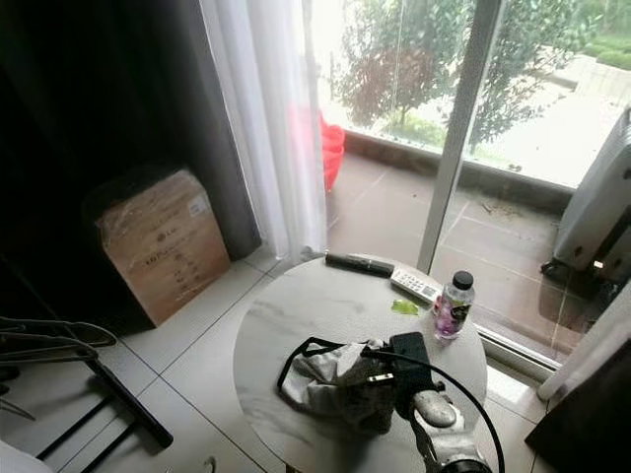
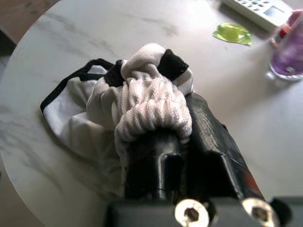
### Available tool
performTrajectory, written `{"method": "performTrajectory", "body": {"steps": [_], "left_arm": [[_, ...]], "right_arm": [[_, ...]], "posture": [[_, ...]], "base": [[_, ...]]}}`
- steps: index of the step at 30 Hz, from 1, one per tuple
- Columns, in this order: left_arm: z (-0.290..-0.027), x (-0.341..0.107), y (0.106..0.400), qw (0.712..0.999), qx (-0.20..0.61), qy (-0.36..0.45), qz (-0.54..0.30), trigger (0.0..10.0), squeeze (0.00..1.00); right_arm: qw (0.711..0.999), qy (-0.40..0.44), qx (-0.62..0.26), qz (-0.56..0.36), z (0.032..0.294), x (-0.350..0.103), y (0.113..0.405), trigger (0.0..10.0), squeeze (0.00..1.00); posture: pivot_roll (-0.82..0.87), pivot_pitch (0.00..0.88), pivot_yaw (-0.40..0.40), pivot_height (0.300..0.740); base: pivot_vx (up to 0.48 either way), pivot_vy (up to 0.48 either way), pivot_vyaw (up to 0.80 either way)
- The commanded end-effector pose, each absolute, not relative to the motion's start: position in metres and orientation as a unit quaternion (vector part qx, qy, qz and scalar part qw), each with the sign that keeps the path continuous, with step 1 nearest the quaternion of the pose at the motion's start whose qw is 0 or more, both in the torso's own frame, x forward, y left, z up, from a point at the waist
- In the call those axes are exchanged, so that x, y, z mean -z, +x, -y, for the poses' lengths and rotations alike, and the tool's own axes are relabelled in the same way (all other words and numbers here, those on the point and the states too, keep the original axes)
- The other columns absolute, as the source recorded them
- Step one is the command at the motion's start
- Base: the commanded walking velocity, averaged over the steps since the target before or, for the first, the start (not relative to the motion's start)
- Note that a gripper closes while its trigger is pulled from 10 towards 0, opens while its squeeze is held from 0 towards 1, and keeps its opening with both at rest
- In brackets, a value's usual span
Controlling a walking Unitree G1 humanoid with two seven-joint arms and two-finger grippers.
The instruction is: Hang hanger
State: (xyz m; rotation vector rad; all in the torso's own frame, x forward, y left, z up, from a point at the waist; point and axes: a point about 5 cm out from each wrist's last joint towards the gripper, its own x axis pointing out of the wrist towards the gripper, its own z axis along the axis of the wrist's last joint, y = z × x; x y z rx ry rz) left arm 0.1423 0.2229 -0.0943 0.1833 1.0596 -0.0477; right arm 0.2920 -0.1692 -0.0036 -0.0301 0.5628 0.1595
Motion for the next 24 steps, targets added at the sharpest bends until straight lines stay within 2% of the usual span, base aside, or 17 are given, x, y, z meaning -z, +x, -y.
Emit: {"method": "performTrajectory", "body": {"steps": [1, 2, 3, 4, 12, 15, 19, 24], "left_arm": [[-0.226, 0.095, 0.137, 0.852, 0.026, 0.094, -0.514, 10.0, 0.00], [-0.226, 0.095, 0.137, 0.852, 0.026, 0.094, -0.514, 10.0, 0.00], [-0.226, 0.096, 0.137, 0.852, 0.026, 0.094, -0.514, 10.0, 0.00], [-0.226, 0.096, 0.137, 0.852, 0.026, 0.093, -0.515, 10.0, 0.00], [-0.226, 0.096, 0.137, 0.851, 0.029, 0.091, -0.517, 10.0, 0.00], [-0.225, 0.096, 0.137, 0.850, 0.030, 0.091, -0.517, 10.0, 0.00], [-0.225, 0.096, 0.137, 0.850, 0.031, 0.090, -0.518, 10.0, 0.00], [-0.225, 0.096, 0.137, 0.850, 0.032, 0.088, -0.518, 10.0, 0.00]], "right_arm": [[0.960, -0.002, -0.079, -0.269, 0.168, 0.001, 0.295, 10.0, 0.00], [0.964, 0.000, -0.082, -0.252, 0.166, -0.003, 0.298, 10.0, 0.66], [0.965, 0.001, -0.082, -0.247, 0.166, -0.004, 0.299, 10.0, 0.66], [0.967, 0.000, -0.078, -0.242, 0.166, -0.006, 0.299, 10.0, 1.00], [0.957, 0.002, -0.078, -0.281, 0.169, 0.001, 0.295, 10.0, 1.00], [0.939, -0.017, -0.119, -0.323, 0.165, 0.008, 0.290, 10.0, 1.00], [0.924, -0.031, -0.130, -0.357, 0.168, 0.013, 0.286, 10.0, 1.00], [0.901, -0.106, -0.147, -0.394, 0.176, 0.017, 0.282, 10.0, 1.00]], "posture": [[-0.06, 0.057, 0.049, 0.740], [-0.06, 0.056, 0.049, 0.740], [-0.05, 0.057, 0.049, 0.740], [-0.05, 0.057, 0.049, 0.740], [-0.06, 0.059, 0.047, 0.740], [-0.06, 0.060, 0.047, 0.740], [-0.06, 0.059, 0.045, 0.740], [-0.06, 0.059, 0.045, 0.740]], "base": [[0.000, 0.000, 0.00], [0.000, 0.000, 0.00], [0.000, 0.000, 0.00], [0.000, 0.000, 0.00], [0.000, 0.000, 0.00], [0.000, 0.000, 0.00], [0.000, 0.000, 0.00], [0.000, 0.000, 0.00]]}}
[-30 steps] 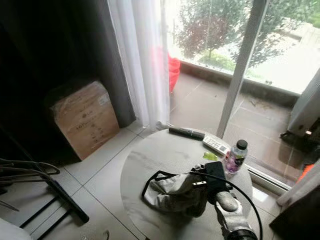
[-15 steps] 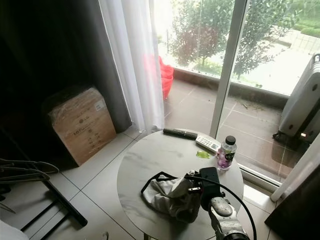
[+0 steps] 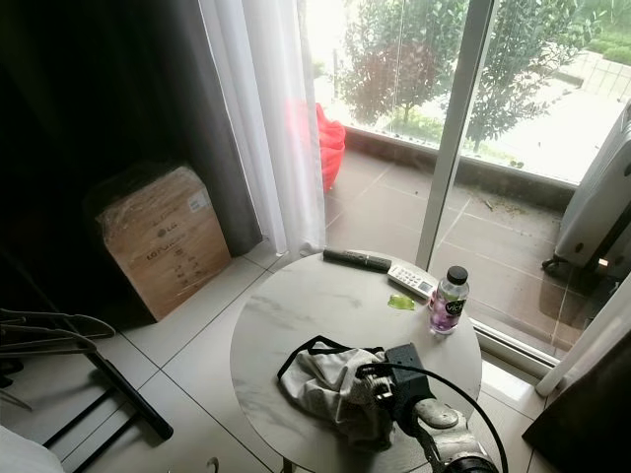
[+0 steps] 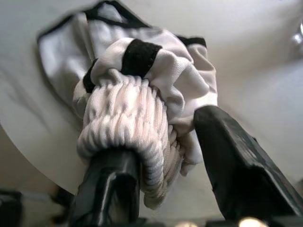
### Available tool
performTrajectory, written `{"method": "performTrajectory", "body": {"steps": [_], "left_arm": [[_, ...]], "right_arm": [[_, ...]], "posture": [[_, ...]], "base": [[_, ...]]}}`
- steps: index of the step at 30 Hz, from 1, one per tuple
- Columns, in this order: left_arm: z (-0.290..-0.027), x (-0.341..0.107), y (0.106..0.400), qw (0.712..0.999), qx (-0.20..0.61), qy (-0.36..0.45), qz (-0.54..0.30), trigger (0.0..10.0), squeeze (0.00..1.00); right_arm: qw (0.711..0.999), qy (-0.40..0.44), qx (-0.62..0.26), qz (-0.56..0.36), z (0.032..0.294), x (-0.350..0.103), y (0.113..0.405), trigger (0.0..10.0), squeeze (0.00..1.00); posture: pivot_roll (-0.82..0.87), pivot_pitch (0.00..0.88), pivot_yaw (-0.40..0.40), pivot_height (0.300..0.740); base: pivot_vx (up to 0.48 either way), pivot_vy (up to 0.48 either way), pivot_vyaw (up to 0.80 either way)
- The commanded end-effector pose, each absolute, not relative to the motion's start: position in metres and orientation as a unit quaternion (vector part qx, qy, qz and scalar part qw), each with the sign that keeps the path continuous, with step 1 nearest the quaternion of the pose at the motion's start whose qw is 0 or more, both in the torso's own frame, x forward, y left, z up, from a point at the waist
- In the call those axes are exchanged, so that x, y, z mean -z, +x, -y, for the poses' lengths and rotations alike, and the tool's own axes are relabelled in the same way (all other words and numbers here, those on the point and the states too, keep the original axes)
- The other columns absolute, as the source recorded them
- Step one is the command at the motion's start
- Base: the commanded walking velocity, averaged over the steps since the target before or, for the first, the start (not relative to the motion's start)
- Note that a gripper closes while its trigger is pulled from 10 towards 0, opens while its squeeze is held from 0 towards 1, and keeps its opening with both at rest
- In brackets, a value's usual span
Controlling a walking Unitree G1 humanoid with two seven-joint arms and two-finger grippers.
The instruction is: Hang hanger
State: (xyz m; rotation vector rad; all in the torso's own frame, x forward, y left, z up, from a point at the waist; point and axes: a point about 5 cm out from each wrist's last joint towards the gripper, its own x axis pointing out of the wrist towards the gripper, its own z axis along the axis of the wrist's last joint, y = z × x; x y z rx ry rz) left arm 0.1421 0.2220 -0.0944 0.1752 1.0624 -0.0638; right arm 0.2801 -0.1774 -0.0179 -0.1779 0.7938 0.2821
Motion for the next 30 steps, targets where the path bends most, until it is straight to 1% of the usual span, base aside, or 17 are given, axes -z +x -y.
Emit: {"method": "performTrajectory", "body": {"steps": [1, 2, 4, 5, 7, 8, 11, 12, 14, 15, 16, 18, 21, 25, 27, 29, 30], "left_arm": [[-0.225, 0.096, 0.137, 0.850, 0.032, 0.089, -0.518, 10.0, 0.00], [-0.225, 0.096, 0.136, 0.850, 0.032, 0.089, -0.518, 10.0, 0.00], [-0.225, 0.096, 0.136, 0.850, 0.032, 0.088, -0.518, 10.0, 0.00], [-0.225, 0.096, 0.136, 0.850, 0.033, 0.088, -0.519, 10.0, 0.00], [-0.225, 0.096, 0.136, 0.849, 0.033, 0.088, -0.519, 10.0, 0.00], [-0.225, 0.096, 0.136, 0.849, 0.033, 0.088, -0.519, 10.0, 0.00], [-0.225, 0.096, 0.136, 0.849, 0.033, 0.088, -0.519, 10.0, 0.00], [-0.225, 0.096, 0.136, 0.849, 0.033, 0.088, -0.519, 10.0, 0.00], [-0.225, 0.096, 0.136, 0.849, 0.033, 0.088, -0.520, 10.0, 0.00], [-0.225, 0.096, 0.136, 0.849, 0.033, 0.088, -0.520, 10.0, 0.00], [-0.225, 0.096, 0.136, 0.849, 0.033, 0.088, -0.520, 10.0, 0.00], [-0.224, 0.096, 0.136, 0.849, 0.034, 0.087, -0.520, 10.0, 0.00], [-0.224, 0.096, 0.136, 0.849, 0.036, 0.086, -0.520, 10.0, 0.00], [-0.224, 0.096, 0.136, 0.849, 0.035, 0.086, -0.520, 10.0, 0.00], [-0.224, 0.096, 0.136, 0.849, 0.035, 0.086, -0.520, 10.0, 0.00], [-0.224, 0.096, 0.136, 0.849, 0.035, 0.086, -0.520, 10.0, 0.00], [-0.224, 0.096, 0.136, 0.849, 0.035, 0.087, -0.520, 10.0, 0.00]], "right_arm": [[0.896, -0.119, -0.153, -0.400, 0.177, 0.017, 0.282, 10.0, 1.00], [0.894, -0.130, -0.156, -0.400, 0.178, 0.016, 0.282, 10.0, 1.00], [0.882, -0.196, -0.172, -0.393, 0.182, 0.013, 0.285, 10.0, 1.00], [0.872, -0.249, -0.184, -0.380, 0.186, 0.009, 0.288, 10.0, 1.00], [0.865, -0.286, -0.198, -0.363, 0.188, 0.005, 0.291, 10.0, 1.00], [0.869, -0.299, -0.194, -0.343, 0.191, -0.002, 0.297, 10.0, 1.00], [0.893, -0.296, -0.180, -0.287, 0.191, -0.020, 0.311, 10.0, 1.00], [0.913, -0.251, -0.166, -0.276, 0.188, -0.024, 0.314, 10.0, 1.00], [0.937, -0.181, -0.149, -0.257, 0.184, -0.030, 0.319, 10.0, 1.00], [0.945, -0.158, -0.149, -0.244, 0.182, -0.033, 0.321, 10.0, 1.00], [0.945, -0.158, -0.149, -0.244, 0.182, -0.033, 0.321, 10.0, 1.00], [0.922, -0.196, -0.167, -0.288, 0.180, -0.019, 0.311, 10.0, 1.00], [0.866, -0.264, -0.224, -0.360, 0.176, 0.006, 0.289, 10.0, 1.00], [0.868, -0.234, -0.236, -0.369, 0.171, 0.011, 0.284, 10.0, 1.00], [0.855, -0.241, -0.259, -0.380, 0.170, 0.012, 0.281, 10.0, 1.00], [0.853, -0.243, -0.267, -0.376, 0.171, 0.011, 0.281, 10.0, 1.00], [0.875, -0.208, -0.250, -0.359, 0.171, 0.004, 0.287, 10.0, 1.00]], "posture": [[-0.06, 0.059, 0.045, 0.740], [-0.06, 0.060, 0.045, 0.740], [-0.06, 0.060, 0.045, 0.740], [-0.06, 0.060, 0.046, 0.740], [-0.06, 0.060, 0.046, 0.740], [-0.06, 0.061, 0.046, 0.740], [-0.06, 0.062, 0.045, 0.740], [-0.06, 0.063, 0.044, 0.740], [-0.06, 0.063, 0.043, 0.740], [-0.06, 0.063, 0.043, 0.740], [-0.06, 0.063, 0.043, 0.740], [-0.06, 0.063, 0.043, 0.740], [-0.06, 0.062, 0.045, 0.740], [-0.06, 0.062, 0.045, 0.740], [-0.06, 0.062, 0.046, 0.740], [-0.06, 0.061, 0.045, 0.740], [-0.06, 0.061, 0.045, 0.740]], "base": [[0.000, 0.000, 0.00], [0.000, 0.000, 0.00], [0.000, 0.000, 0.00], [0.000, 0.000, 0.00], [0.000, 0.000, 0.00], [0.000, 0.000, 0.00], [0.000, 0.000, 0.00], [0.000, 0.000, 0.00], [0.000, 0.000, 0.00], [0.000, 0.000, 0.00], [0.000, 0.000, 0.00], [0.000, 0.000, 0.00], [0.000, 0.000, 0.00], [0.000, 0.000, 0.00], [0.000, 0.000, 0.00], [0.000, 0.000, 0.00], [0.000, 0.000, 0.00]]}}
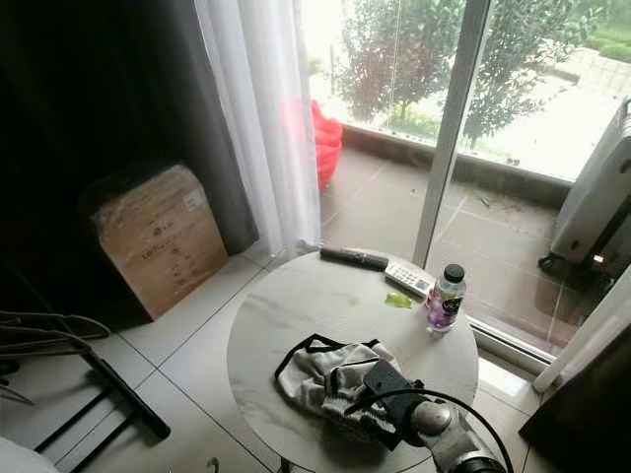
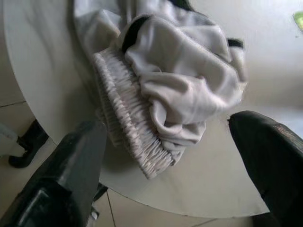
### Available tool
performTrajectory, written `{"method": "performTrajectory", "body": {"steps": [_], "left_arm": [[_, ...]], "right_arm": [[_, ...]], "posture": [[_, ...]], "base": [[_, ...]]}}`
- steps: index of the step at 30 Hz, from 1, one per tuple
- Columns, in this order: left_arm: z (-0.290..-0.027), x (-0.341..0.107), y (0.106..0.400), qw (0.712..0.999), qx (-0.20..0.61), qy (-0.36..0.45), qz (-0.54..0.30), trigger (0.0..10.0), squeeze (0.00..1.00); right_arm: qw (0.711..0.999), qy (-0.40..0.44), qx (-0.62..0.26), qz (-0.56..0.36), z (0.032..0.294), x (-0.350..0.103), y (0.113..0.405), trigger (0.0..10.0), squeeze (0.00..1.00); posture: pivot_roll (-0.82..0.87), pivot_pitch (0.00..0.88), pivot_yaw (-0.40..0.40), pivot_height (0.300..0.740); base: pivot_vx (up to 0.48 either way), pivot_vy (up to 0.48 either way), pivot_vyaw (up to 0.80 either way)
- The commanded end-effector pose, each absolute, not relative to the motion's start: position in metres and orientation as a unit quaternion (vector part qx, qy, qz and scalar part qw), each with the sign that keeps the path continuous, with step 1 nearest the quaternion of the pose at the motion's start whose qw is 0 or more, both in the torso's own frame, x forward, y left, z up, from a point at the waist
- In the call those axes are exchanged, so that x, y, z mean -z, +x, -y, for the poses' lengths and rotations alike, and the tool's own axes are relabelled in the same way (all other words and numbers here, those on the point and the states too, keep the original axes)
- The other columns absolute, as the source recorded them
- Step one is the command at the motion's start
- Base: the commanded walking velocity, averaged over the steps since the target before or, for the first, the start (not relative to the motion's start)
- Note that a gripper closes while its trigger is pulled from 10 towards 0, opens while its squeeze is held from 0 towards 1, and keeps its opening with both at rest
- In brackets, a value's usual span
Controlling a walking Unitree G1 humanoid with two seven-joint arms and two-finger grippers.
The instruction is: Hang hanger
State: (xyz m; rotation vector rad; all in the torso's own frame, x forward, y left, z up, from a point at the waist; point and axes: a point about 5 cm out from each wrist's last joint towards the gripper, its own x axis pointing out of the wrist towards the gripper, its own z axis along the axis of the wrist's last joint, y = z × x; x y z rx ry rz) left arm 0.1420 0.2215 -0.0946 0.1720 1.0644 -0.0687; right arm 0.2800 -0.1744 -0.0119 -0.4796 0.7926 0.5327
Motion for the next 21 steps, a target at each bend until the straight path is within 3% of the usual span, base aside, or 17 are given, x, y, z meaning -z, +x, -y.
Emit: {"method": "performTrajectory", "body": {"steps": [1, 4, 5, 6, 18, 21], "left_arm": [[-0.224, 0.096, 0.136, 0.849, 0.035, 0.087, -0.520, 10.0, 0.00], [-0.224, 0.096, 0.136, 0.850, 0.034, 0.086, -0.519, 10.0, 0.00], [-0.224, 0.096, 0.136, 0.850, 0.032, 0.086, -0.518, 10.0, 0.00], [-0.225, 0.096, 0.137, 0.853, 0.028, 0.090, -0.514, 10.0, 0.00], [-0.229, 0.096, 0.135, 0.859, -0.037, 0.061, -0.508, 10.0, 0.00], [-0.230, 0.096, 0.134, 0.858, -0.042, 0.058, -0.508, 10.0, 0.00]], "right_arm": [[0.902, -0.154, -0.228, -0.333, 0.171, -0.005, 0.295, 10.0, 1.00], [0.922, -0.118, -0.218, -0.297, 0.171, -0.016, 0.302, 10.0, 1.00], [0.946, -0.065, -0.195, -0.252, 0.171, -0.028, 0.309, 10.0, 0.30], [0.970, 0.006, -0.156, -0.185, 0.175, -0.043, 0.315, 10.0, 0.00], [0.977, 0.054, -0.087, -0.188, 0.181, -0.017, 0.288, 10.0, 0.00], [0.978, 0.049, -0.090, -0.183, 0.178, -0.016, 0.286, 10.0, 0.00]], "posture": [[-0.06, 0.061, 0.044, 0.740], [-0.06, 0.061, 0.042, 0.740], [-0.06, 0.063, 0.042, 0.740], [-0.06, 0.063, 0.041, 0.740], [-0.06, 0.063, 0.044, 0.740], [-0.06, 0.062, 0.043, 0.740]], "base": [[0.000, 0.000, 0.00], [0.000, 0.000, 0.00], [0.000, 0.000, 0.00], [0.000, 0.000, 0.00], [0.000, 0.000, 0.00], [0.000, 0.000, 0.80]]}}
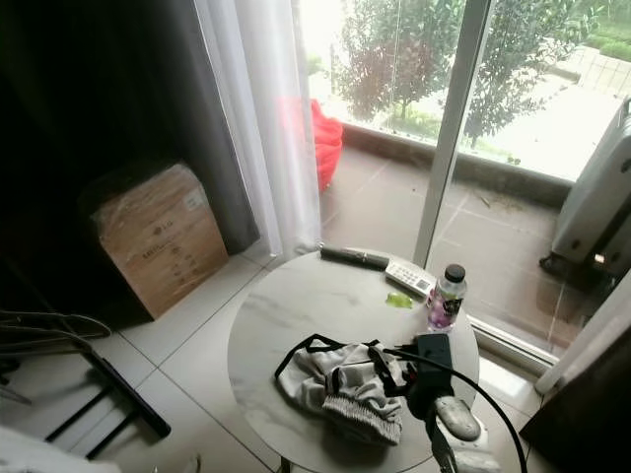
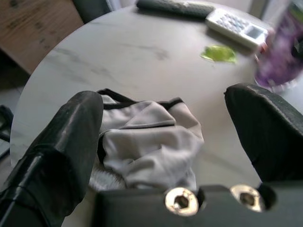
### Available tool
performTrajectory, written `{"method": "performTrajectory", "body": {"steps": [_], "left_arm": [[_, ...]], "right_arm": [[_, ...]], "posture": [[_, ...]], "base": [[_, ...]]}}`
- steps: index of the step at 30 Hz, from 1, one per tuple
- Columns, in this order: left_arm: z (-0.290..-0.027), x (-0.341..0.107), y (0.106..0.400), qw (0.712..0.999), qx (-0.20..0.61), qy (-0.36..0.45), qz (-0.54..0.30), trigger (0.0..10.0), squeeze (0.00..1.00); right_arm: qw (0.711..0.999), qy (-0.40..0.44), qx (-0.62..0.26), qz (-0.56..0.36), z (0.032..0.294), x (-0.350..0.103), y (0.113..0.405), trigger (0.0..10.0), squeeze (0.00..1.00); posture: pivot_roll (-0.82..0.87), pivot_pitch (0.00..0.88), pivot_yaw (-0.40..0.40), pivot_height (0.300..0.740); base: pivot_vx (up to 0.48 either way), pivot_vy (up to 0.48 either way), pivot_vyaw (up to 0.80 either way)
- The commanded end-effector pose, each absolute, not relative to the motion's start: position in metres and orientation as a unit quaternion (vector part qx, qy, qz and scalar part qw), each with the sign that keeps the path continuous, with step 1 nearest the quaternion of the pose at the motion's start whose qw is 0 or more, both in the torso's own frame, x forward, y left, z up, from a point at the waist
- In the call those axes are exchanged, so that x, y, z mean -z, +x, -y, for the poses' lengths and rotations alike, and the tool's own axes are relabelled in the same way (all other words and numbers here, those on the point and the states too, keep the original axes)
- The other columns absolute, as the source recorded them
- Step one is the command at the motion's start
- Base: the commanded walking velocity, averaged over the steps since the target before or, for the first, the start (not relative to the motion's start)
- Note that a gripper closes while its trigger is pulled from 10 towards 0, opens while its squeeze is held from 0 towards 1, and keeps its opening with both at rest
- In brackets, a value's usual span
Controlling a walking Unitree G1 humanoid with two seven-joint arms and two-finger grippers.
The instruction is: Hang hanger
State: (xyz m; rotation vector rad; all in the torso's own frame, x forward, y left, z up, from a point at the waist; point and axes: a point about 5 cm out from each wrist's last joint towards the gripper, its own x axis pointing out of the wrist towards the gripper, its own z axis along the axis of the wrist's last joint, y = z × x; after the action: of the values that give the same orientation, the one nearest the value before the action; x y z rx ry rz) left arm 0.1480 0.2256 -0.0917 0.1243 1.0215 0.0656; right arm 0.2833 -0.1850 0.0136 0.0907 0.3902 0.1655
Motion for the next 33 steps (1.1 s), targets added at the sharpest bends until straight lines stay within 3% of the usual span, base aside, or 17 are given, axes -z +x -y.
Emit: {"method": "performTrajectory", "body": {"steps": [1, 25, 33], "left_arm": [[-0.230, 0.096, 0.134, 0.858, -0.041, 0.059, -0.508, 10.0, 0.00], [-0.230, 0.096, 0.134, 0.858, -0.037, 0.062, -0.509, 10.0, 0.00], [-0.229, 0.096, 0.134, 0.858, -0.042, 0.052, -0.509, 10.0, 0.00]], "right_arm": [[0.978, 0.053, -0.092, -0.181, 0.177, -0.016, 0.285, 10.0, 0.00], [0.972, 0.062, -0.085, -0.209, 0.176, -0.001, 0.279, 10.0, 0.00], [0.970, 0.082, -0.081, -0.214, 0.177, 0.003, 0.277, 10.0, 0.00]], "posture": [[-0.06, 0.061, 0.043, 0.740], [-0.05, 0.046, 0.040, 0.740], [-0.05, 0.058, 0.037, 0.740]], "base": [[0.000, 0.000, 0.80], [0.000, 0.000, 0.80], [0.000, 0.000, 0.00]]}}
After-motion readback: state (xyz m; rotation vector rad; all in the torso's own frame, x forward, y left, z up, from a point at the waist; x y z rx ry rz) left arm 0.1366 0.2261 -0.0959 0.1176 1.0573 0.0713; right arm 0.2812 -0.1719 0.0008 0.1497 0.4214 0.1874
